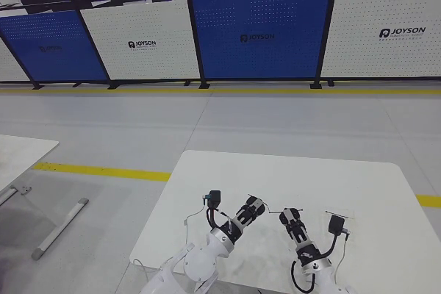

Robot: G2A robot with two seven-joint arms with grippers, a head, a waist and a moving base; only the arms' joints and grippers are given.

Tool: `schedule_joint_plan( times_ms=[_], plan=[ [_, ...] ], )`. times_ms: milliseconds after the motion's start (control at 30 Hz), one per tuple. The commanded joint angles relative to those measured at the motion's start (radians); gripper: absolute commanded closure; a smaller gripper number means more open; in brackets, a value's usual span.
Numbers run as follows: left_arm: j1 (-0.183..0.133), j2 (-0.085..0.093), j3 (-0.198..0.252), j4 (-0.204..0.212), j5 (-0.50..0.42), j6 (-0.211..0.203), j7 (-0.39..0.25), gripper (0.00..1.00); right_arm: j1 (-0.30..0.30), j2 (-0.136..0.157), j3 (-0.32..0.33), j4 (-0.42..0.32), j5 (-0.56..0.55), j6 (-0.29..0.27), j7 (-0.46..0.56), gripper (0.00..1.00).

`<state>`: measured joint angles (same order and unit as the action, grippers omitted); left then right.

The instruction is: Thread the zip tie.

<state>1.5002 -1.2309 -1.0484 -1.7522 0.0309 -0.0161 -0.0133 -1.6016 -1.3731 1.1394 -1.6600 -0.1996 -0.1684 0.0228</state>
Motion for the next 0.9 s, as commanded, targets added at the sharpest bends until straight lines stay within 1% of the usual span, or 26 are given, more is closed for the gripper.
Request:
schedule_joint_plan(
  times_ms=[0,67,400,467,500,567,700,867],
  plan=[
    [0.000,0.000,0.000,0.000,0.000,0.000,0.000,1.00,-0.007,0.001,0.002,-0.005,0.000,-0.001,0.001,1.00],
    [0.000,0.000,0.000,0.000,0.000,0.000,0.000,1.00,-0.012,0.001,0.004,-0.008,0.010,-0.015,0.000,1.00],
    [0.000,0.000,0.000,0.000,0.000,0.000,0.000,1.00,-0.012,0.001,0.006,-0.010,0.016,-0.016,-0.005,1.00],
    [0.000,0.000,0.000,0.000,0.000,0.000,0.000,1.00,-0.015,-0.001,0.009,-0.014,0.041,-0.033,-0.027,1.00],
    [0.000,0.000,0.000,0.000,0.000,0.000,0.000,1.00,-0.019,-0.002,0.009,-0.013,0.051,-0.050,-0.041,1.00],
    [0.000,0.000,0.000,0.000,0.000,0.000,0.000,1.00,-0.021,-0.004,0.009,-0.009,0.049,-0.060,-0.068,1.00],
    [0.000,0.000,0.000,0.000,0.000,0.000,0.000,1.00,-0.015,-0.007,-0.003,0.002,0.050,-0.063,-0.084,1.00],
    [0.000,0.000,0.000,0.000,0.000,0.000,0.000,1.00,-0.008,-0.009,-0.012,0.007,0.035,-0.051,-0.083,1.00]
  ],
)
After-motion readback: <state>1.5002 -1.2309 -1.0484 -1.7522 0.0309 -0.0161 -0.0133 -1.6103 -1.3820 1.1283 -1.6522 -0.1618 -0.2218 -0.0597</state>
